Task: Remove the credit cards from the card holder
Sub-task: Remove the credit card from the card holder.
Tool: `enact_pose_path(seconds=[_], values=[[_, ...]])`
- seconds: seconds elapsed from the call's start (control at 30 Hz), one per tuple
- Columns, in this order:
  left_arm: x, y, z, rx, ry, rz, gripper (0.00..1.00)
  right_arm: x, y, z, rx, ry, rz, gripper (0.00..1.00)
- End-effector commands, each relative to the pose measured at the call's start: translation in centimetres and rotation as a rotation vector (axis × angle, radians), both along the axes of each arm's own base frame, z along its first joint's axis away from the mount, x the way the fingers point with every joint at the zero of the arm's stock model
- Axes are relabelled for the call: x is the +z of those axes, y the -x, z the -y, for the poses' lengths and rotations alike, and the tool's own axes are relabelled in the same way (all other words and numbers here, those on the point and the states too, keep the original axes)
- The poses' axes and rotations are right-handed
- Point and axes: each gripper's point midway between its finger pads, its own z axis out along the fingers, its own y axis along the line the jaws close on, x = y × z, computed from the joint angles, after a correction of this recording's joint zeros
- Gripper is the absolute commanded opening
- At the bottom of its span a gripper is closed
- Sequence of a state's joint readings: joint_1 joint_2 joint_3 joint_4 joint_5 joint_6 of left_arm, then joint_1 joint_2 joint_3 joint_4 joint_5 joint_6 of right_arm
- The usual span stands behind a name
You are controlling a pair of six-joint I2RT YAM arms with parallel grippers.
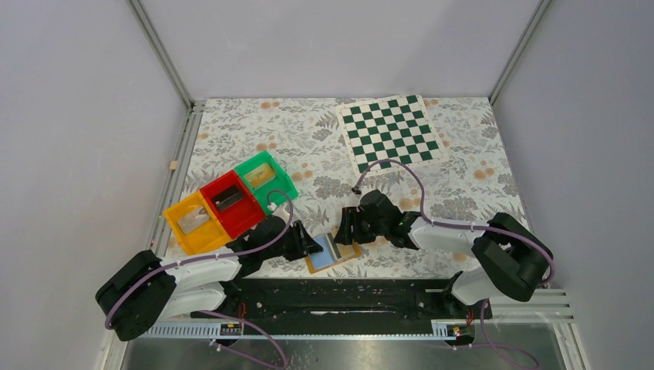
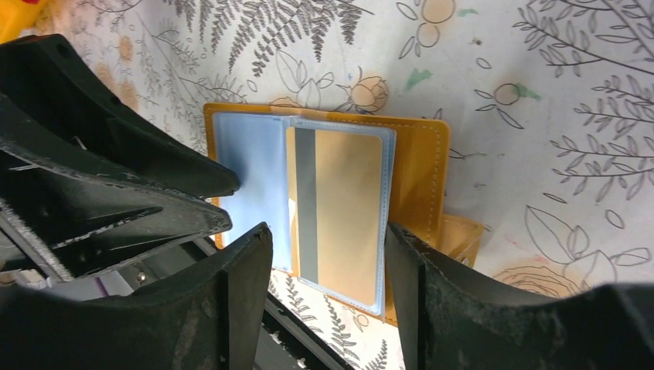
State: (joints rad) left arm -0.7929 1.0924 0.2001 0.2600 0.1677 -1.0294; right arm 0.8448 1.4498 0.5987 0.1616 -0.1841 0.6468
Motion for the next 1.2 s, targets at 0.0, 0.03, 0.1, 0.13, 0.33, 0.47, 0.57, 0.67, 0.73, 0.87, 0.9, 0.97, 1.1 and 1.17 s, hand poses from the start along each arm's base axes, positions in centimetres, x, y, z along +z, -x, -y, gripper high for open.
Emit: enact_pose_path(seconds=[0.0,0.03,0.1,0.13,0.33,0.47,0.57,0.67,0.73,0.87,0.9,0.97,1.1,1.17], values=[[-0.8,0.1,-0.7,0.012,-0.034,0.006,0.38,2.4,0.6,-1.9,0.041,-0.125,-0.004,0.6],[-0.8,0.1,-0.7,0.012,-0.034,0.005,0.38,2.6,0.7,-2.0,0.043,-0.136,-0.004,0.59],[-0.8,0.2,-0.7,0.012,-0.034,0.005,0.38,3.1,0.9,-2.3,0.052,-0.156,-0.009,0.58],[-0.8,0.2,-0.7,0.012,-0.034,0.005,0.38,3.3,1.0,-2.3,0.055,-0.164,-0.01,0.57],[-0.8,0.2,-0.7,0.012,-0.032,0.007,0.38,4.8,1.4,-2.8,0.069,-0.225,-0.015,0.56],[-0.6,0.1,-0.7,0.012,-0.03,0.01,0.38,5.3,1.7,-3.1,0.079,-0.249,-0.025,0.55],[-0.7,0.1,-0.7,0.013,-0.031,0.01,0.38,5.2,1.8,-3.1,0.079,-0.252,-0.03,0.54],[-0.7,0.1,-0.7,0.015,-0.033,0.01,0.38,5.3,1.8,-3.1,0.08,-0.255,-0.026,0.53],[-0.7,0.1,-0.8,0.014,-0.033,0.008,0.38,4.7,1.6,-2.5,0.069,-0.215,-0.014,0.52],[-0.7,0.1,-0.7,0.015,-0.033,0.01,0.38,3.1,0.8,-1.1,0.044,-0.116,0.026,0.41],[-0.7,0.1,-0.8,0.016,-0.033,0.011,0.38,2.9,0.7,-1.1,0.045,-0.112,0.021,0.37],[-0.7,0.1,-0.8,0.016,-0.034,0.009,0.38,2.4,0.7,-1.2,0.052,-0.103,0.011,0.31],[-0.6,0.0,-0.7,0.015,-0.032,0.01,0.38,0.8,0.7,-0.8,0.048,-0.072,-0.004,0.17],[-0.6,0.1,-0.8,0.016,-0.037,0.01,0.38,-0.2,0.5,-0.1,0.031,-0.044,-0.011,0.13]])
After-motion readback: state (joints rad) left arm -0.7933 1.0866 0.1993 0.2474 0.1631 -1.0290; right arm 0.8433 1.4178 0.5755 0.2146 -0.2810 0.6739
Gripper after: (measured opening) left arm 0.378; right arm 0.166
